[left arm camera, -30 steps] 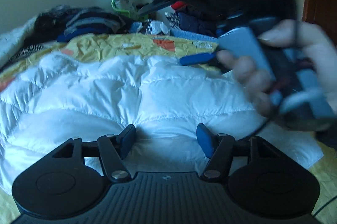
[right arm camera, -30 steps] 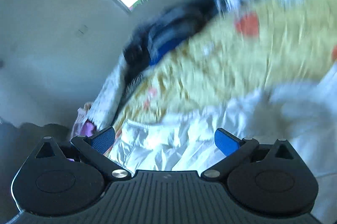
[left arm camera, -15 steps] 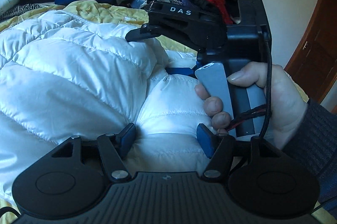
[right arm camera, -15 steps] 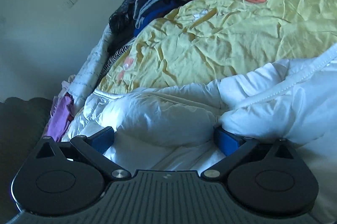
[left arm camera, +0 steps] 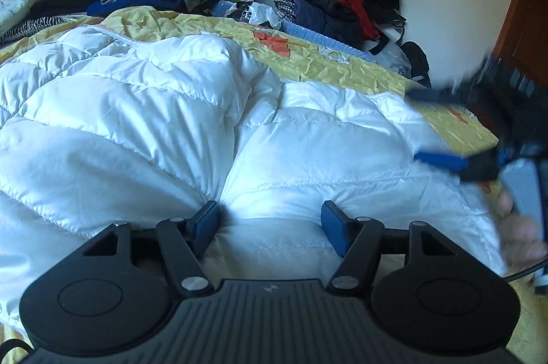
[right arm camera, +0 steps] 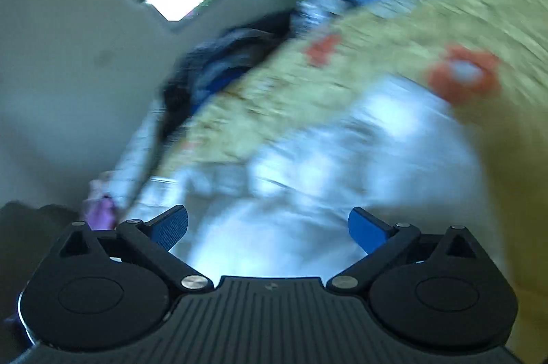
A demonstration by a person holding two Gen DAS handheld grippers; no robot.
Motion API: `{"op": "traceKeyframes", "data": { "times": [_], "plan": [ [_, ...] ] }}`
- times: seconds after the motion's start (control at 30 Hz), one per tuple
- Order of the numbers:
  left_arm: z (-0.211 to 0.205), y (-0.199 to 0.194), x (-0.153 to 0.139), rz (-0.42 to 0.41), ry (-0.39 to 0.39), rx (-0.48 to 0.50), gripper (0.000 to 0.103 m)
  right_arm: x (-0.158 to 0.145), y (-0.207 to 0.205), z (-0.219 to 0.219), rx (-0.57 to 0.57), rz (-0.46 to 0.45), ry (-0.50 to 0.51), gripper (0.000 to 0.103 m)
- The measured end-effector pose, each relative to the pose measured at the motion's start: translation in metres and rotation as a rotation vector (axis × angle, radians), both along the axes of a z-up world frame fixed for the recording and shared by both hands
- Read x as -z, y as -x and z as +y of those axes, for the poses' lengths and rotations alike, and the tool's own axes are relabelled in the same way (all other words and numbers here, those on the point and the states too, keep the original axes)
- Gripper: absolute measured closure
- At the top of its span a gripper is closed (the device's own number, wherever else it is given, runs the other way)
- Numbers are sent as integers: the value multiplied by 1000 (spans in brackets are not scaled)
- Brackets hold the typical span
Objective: Fold small clothes
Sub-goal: 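Grasp the jacket's folded edge again with the left tool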
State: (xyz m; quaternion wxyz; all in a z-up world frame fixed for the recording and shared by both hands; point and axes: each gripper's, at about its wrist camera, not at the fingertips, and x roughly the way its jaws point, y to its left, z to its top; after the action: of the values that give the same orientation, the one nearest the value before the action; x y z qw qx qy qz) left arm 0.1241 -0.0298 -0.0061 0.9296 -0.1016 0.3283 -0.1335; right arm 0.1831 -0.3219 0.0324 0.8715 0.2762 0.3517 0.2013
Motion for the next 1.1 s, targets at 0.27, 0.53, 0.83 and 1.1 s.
{"op": "traceKeyframes", "data": {
  "times": [0.27, 0.53, 0.83, 1.1],
  "plan": [
    [-6, -1, 1, -6, -26, -11, 35, 43, -4, -7, -21, -58, 36, 10],
    [2, 27, -18, -91, -42, -99, 35, 45, 4, -2, -36, -136, 60, 7],
    [135, 104, -27, -68, 253, -656, 17, 45, 7, 0, -40, -160, 73, 3],
    [185, 68, 2, 122, 333, -803, 18, 47, 8, 0, -42, -164, 67, 2]
  ]
}}
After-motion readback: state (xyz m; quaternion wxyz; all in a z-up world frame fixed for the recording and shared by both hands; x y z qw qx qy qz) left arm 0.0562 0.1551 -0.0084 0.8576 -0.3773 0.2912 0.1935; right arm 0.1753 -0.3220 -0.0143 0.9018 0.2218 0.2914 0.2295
